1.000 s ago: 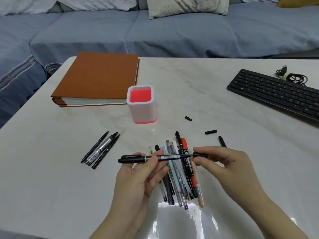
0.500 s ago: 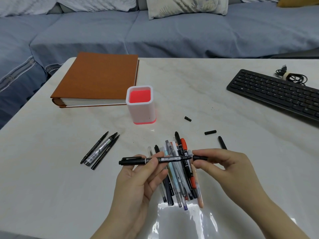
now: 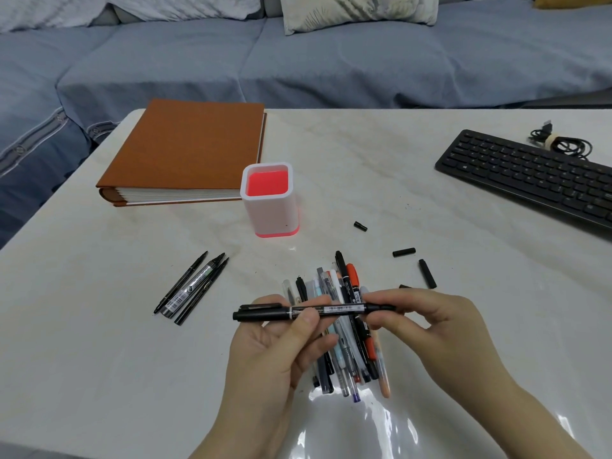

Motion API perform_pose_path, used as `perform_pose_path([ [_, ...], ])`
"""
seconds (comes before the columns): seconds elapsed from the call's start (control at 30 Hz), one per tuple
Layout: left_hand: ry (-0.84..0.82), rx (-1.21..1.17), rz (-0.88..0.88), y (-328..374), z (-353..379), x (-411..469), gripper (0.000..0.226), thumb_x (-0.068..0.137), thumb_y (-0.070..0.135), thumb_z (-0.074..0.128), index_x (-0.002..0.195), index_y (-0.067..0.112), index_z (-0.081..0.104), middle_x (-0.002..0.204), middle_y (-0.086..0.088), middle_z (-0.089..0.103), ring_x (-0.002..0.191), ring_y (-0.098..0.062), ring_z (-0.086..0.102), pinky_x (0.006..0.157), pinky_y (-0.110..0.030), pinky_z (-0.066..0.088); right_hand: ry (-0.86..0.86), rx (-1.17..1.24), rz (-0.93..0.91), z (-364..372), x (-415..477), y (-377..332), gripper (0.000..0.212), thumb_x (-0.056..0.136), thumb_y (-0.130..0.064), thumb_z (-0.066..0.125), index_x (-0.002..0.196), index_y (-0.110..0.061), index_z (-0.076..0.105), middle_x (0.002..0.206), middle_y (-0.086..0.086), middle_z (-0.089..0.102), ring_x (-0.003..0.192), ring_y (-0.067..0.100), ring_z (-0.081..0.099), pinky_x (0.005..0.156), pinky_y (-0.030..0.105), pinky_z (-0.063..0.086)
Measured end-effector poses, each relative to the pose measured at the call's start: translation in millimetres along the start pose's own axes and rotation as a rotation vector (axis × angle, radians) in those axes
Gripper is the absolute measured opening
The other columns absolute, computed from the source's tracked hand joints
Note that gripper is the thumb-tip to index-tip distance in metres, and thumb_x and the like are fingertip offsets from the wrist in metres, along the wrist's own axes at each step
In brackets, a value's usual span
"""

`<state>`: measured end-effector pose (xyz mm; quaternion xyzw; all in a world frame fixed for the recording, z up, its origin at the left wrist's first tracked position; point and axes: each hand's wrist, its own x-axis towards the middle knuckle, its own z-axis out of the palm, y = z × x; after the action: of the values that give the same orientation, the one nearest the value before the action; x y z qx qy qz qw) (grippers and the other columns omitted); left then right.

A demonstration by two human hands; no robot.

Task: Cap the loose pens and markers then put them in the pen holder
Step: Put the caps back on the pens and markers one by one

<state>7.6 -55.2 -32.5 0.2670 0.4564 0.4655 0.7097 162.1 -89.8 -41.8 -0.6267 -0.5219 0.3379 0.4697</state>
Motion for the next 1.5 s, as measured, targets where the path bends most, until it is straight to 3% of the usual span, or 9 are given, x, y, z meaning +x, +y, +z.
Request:
perform_pose_path([
  [0.17, -0.042, 0.1, 0.145, -4, -1, 1, 0.026, 0.064, -0.006, 0.068, 0.059, 0.019, 0.06, 0.075, -0.017, 0.074, 0.064, -0.024, 0.071, 0.048, -0.02, 0.054, -0.021, 0.029, -0.036, 4, -2, 3, 0.011, 0.063, -0.042, 0.063, 0.07, -0.049, 0.068, 0.062, -0.018, 0.068, 0.066, 0.0, 0.064, 0.064, 0.002, 0.042],
  [0.33, -0.072, 0.216, 0.241, -9, -1, 3, 0.024, 0.069, -0.011, 0.061, 0.072, 0.011, 0.052, 0.075, -0.017, 0.073, 0.073, -0.027, 0.072, 0.053, -0.024, 0.057, -0.126, 0.119, 0.068, 3, -2, 10, 0.033, 0.082, -0.004, 0.062, 0.067, -0.033, 0.069, 0.051, -0.012, 0.063, 0.054, 0.001, 0.059, 0.057, 0.005, 0.043],
  [0.47, -0.027, 0.285, 0.204, -9, 7, 11, 0.023, 0.078, -0.016, 0.054, 0.079, 0.006, 0.046, 0.074, -0.017, 0.072, 0.068, -0.022, 0.072, 0.056, -0.026, 0.059, -0.185, 0.071, 0.16, 1, 4, 22, 0.025, 0.084, -0.006, 0.059, 0.073, -0.026, 0.067, 0.058, -0.013, 0.066, 0.056, -0.004, 0.059, 0.059, 0.004, 0.043],
  [0.57, 0.084, 0.129, 0.125, -6, 7, 28, 0.016, 0.082, -0.011, 0.053, 0.085, 0.004, 0.047, 0.082, -0.02, 0.068, 0.061, -0.016, 0.07, 0.055, -0.023, 0.058, -0.057, -0.176, 0.106, -9, 18, 45, 0.021, 0.081, -0.015, 0.064, 0.074, -0.035, 0.065, 0.07, -0.016, 0.068, 0.073, -0.007, 0.057, 0.068, 0.003, 0.039],
  [0.63, 0.103, 0.081, 0.112, -3, 2, 40, 0.016, 0.083, -0.008, 0.054, 0.092, 0.004, 0.048, 0.082, -0.018, 0.069, 0.059, -0.014, 0.07, 0.054, -0.021, 0.057, 0.0, -0.412, 0.066, -12, 32, 63, 0.012, 0.083, -0.016, 0.063, 0.085, -0.026, 0.068, 0.081, -0.013, 0.064, 0.086, 0.001, 0.053, 0.077, 0.013, 0.037],
  [0.8, 0.106, 0.097, 0.076, 0, -15, 55, 0.018, 0.082, -0.004, 0.058, 0.094, 0.005, 0.049, 0.077, -0.009, 0.074, 0.068, -0.018, 0.07, 0.057, -0.021, 0.057, -0.056, -0.745, 0.087, -8, 68, 96, 0.023, 0.084, -0.012, 0.055, 0.105, -0.016, 0.067, 0.108, 0.003, 0.066, 0.109, 0.022, 0.047, 0.086, 0.025, 0.035],
  [1.17, 0.143, 0.083, 0.037, 12, -25, 66, 0.017, 0.082, -0.005, 0.058, 0.086, 0.009, 0.048, 0.085, -0.015, 0.073, 0.065, -0.017, 0.07, 0.063, -0.025, 0.06, -0.031, -0.887, 0.146, 21, 157, 98, 0.032, 0.09, -0.022, 0.05, 0.118, -0.007, 0.057, 0.116, 0.017, 0.053, 0.113, 0.033, 0.042, 0.088, 0.038, 0.038],
  [1.33, 0.159, 0.017, 0.001, 14, -29, 65, 0.017, 0.081, -0.005, 0.059, 0.085, 0.009, 0.049, 0.084, -0.016, 0.073, 0.07, -0.019, 0.071, 0.06, -0.024, 0.059, -0.025, -0.808, 0.111, 29, 154, 102, 0.021, 0.089, -0.018, 0.053, 0.103, -0.005, 0.063, 0.111, 0.014, 0.057, 0.108, 0.03, 0.047, 0.085, 0.036, 0.04],
  [1.5, 0.153, -0.032, -0.044, 13, -35, 61, 0.015, 0.08, -0.003, 0.058, 0.086, 0.008, 0.052, 0.085, -0.014, 0.075, 0.075, -0.022, 0.072, 0.056, -0.023, 0.057, -0.045, -0.248, 0.039, 21, 99, 56, 0.013, 0.08, -0.012, 0.066, 0.082, -0.024, 0.065, 0.076, -0.017, 0.065, 0.071, -0.004, 0.058, 0.067, 0.003, 0.041],
])
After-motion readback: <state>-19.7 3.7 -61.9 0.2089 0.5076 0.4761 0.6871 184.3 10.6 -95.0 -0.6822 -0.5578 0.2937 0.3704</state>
